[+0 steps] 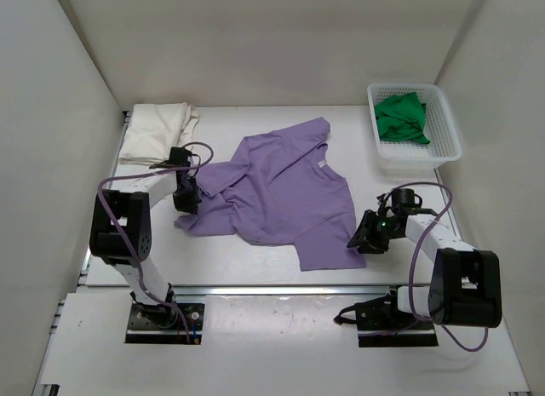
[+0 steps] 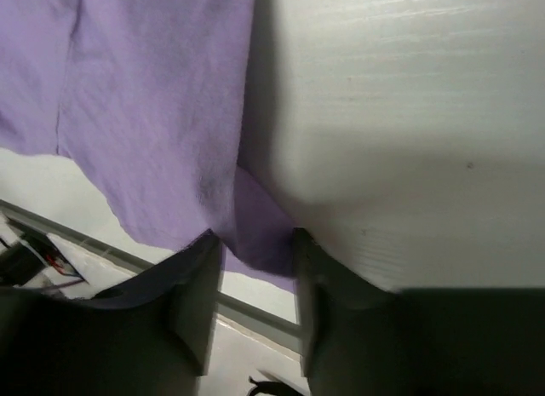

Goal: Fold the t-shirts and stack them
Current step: Flatten out the tshirt

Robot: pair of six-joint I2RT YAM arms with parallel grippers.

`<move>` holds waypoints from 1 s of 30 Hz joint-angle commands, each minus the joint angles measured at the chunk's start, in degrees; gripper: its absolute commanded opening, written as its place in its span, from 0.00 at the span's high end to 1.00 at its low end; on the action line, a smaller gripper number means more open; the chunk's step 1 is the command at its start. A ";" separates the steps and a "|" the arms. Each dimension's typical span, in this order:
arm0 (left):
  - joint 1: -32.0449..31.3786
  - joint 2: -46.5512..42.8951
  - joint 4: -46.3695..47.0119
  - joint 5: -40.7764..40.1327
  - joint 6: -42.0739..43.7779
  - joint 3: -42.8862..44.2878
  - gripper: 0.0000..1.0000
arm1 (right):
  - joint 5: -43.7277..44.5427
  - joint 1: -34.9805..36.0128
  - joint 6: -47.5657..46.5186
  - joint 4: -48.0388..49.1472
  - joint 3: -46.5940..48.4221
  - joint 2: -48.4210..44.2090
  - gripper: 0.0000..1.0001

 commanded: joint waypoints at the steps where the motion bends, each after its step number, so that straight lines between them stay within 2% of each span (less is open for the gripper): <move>1: 2.58 -2.12 3.17 3.75 -4.71 3.25 0.99 | -0.79 -0.07 2.04 2.29 -0.80 2.08 0.68; 2: 3.90 -1.52 3.17 4.89 -7.34 5.01 1.00 | -2.28 -1.29 1.95 4.13 -0.55 3.57 0.82; 3: 4.78 -1.25 2.99 6.55 -8.59 6.16 1.00 | -3.34 -2.52 1.95 4.93 -0.37 4.97 0.87; 4: 5.84 -0.55 2.82 7.52 -10.69 8.08 1.00 | -4.48 -3.14 1.69 5.72 -0.20 5.68 1.00; 8: 7.51 4.19 0.19 9.12 -13.61 16.42 1.00 | -8.45 -8.68 0.11 6.34 3.14 7.19 1.00; 9: 6.82 5.51 -2.26 7.11 -14.22 17.58 1.00 | -8.80 -9.47 0.46 5.82 4.62 6.75 1.00; 11: 6.72 7.19 -7.27 8.58 -14.76 22.85 1.00 | -8.98 -8.95 -0.85 3.71 7.53 5.87 1.00; 12: 4.29 6.32 -10.42 8.33 -14.23 23.74 1.00 | -8.54 -7.82 -1.12 1.88 8.58 4.30 1.00; 14: 3.56 1.69 -14.31 6.84 -13.62 22.18 1.00 | -7.14 -5.97 -1.04 0.11 9.03 1.14 1.00; 16: 3.74 -3.25 -19.74 6.22 -14.66 19.72 1.00 | -5.99 -3.34 -1.30 -2.52 8.60 -1.94 1.00; 20: 4.09 -13.36 -30.65 6.74 -17.03 18.55 1.00 | -5.81 -2.54 -3.31 -9.90 10.26 -6.97 1.00; 22: 4.18 -15.48 -36.71 8.50 -17.56 22.32 0.99 | -4.24 -0.78 -3.58 -12.02 12.62 -6.35 1.00; 24: 4.35 -14.00 -42.08 8.59 -17.65 31.34 0.96 | -3.09 -0.78 -4.37 -11.77 13.94 -6.18 0.99; 25: 4.53 -13.82 -43.92 8.33 -17.74 33.22 0.94 | -3.09 -1.73 -4.20 -11.33 14.39 -6.18 1.00; 26: 5.05 -13.90 -43.68 10.94 -18.53 33.24 0.90 | -3.09 -2.96 -3.85 -10.54 14.13 -4.96 1.00; 28: 5.93 -13.03 -41.24 13.41 -20.11 28.86 0.90 | -4.23 -3.50 -3.15 -8.87 14.48 -3.11 1.00; 30: 4.27 -10.41 -37.19 10.88 -21.34 22.02 0.87 | -5.19 -3.42 -2.18 -6.33 14.83 -0.82 1.00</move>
